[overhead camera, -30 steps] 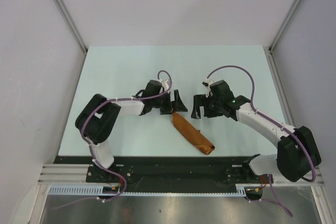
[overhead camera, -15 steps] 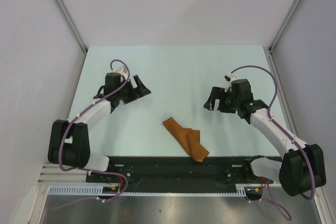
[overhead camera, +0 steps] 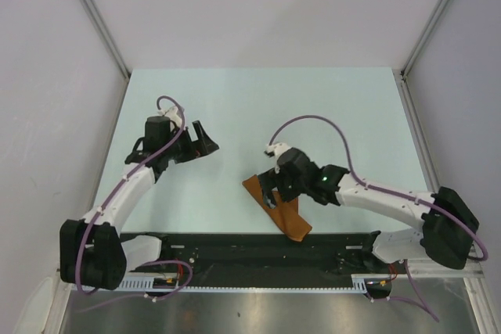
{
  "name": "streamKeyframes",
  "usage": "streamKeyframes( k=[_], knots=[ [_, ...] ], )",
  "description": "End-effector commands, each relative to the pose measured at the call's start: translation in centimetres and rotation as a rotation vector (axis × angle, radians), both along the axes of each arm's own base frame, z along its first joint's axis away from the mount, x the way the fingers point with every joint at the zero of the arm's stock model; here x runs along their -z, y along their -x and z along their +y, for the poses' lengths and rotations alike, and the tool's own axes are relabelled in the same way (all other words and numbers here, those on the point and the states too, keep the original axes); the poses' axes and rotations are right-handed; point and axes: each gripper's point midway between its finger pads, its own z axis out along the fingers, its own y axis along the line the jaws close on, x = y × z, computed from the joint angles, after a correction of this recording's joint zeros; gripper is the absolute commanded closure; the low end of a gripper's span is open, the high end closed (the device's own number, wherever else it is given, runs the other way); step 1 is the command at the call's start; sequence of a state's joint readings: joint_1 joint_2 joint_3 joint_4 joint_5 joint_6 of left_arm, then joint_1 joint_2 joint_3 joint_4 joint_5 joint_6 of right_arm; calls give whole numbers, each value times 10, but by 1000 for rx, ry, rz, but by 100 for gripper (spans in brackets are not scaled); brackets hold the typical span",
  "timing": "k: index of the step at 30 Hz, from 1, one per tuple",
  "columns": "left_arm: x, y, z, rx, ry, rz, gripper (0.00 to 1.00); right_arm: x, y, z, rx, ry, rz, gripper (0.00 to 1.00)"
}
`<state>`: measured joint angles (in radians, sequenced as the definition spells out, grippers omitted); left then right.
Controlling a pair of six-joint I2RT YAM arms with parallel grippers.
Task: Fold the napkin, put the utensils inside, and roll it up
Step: Roll the napkin with the utensil
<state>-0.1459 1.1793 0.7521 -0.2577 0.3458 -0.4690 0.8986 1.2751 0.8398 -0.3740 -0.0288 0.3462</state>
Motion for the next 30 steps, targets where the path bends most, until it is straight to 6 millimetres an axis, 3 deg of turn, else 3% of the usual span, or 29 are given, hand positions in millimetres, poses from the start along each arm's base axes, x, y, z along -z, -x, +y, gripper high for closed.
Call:
streamKeyframes(
  k=[1, 7, 14, 17, 18, 20, 21, 23, 24, 26, 30],
  knots=[
    [-19, 5, 3, 26, -14, -53, 0, 14, 1, 17, 17, 131, -92, 7],
    [-3, 13, -4, 40, 33, -11, 0, 45, 14, 39, -73, 233, -107, 9],
    [5, 17, -5, 41, 45, -2, 0, 77, 4, 33, -83, 343, -107, 12],
    [6, 17, -8, 51, 58, 0, 0, 91, 8, 28, -94, 355, -48, 24],
    [7, 17, -9, 55, 60, -1, 0, 97, 11, 28, -101, 343, -5, 34],
    [9, 18, -12, 62, 69, 3, 0, 102, 11, 24, -97, 321, 45, 40],
    [11, 19, -15, 70, 72, 2, 0, 107, 21, 22, -117, 293, 107, 46],
    [14, 21, -21, 84, 86, 12, 0, 108, 20, 20, -112, 228, 169, 51],
    [15, 22, -29, 107, 89, 7, 0, 111, 33, 21, -151, 178, 241, 55],
    [17, 25, -39, 137, 99, 9, 0, 105, 34, 25, -167, 89, 288, 59],
    [21, 35, -83, 270, 126, 4, 0, 92, 38, 28, -230, -114, 454, 64]
  ],
)
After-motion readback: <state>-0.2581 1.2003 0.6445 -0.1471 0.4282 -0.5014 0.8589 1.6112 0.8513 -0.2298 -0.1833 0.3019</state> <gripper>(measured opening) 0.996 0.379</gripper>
